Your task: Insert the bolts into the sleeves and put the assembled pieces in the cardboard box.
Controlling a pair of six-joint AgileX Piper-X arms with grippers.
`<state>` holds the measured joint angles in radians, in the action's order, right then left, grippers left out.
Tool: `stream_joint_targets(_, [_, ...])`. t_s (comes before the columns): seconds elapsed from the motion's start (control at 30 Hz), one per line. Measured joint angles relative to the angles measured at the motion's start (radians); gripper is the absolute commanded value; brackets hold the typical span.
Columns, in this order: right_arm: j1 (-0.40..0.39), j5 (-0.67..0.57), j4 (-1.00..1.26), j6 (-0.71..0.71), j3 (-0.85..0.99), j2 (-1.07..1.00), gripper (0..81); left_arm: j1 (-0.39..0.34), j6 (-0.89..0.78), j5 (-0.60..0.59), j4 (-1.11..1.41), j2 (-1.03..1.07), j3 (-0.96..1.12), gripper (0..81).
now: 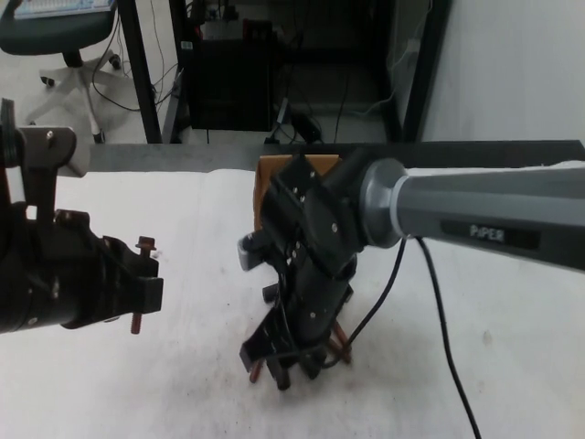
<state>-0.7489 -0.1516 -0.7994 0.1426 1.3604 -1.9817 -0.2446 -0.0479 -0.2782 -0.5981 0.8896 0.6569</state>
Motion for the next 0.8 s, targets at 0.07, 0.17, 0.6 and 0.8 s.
stream_joint_targets(0.07, [0.000,0.000,-0.005,0.000,0.000,-0.018,36.3,0.000,0.000,0.003,0.000,0.000,0.000,0.4])
stream_joint_targets(0.17, [0.000,0.000,-0.005,0.000,0.003,-0.023,36.3,0.000,0.003,0.009,0.000,0.000,0.000,0.4])
stream_joint_targets(0.6, [0.000,0.002,0.003,-0.038,0.003,-0.023,7.1,0.000,0.003,0.010,-0.002,0.000,0.000,0.4])
stream_joint_targets(0.8, [0.000,-0.011,-0.006,-0.122,0.003,-0.023,0.8,0.000,0.003,0.010,-0.002,0.000,0.000,0.4])
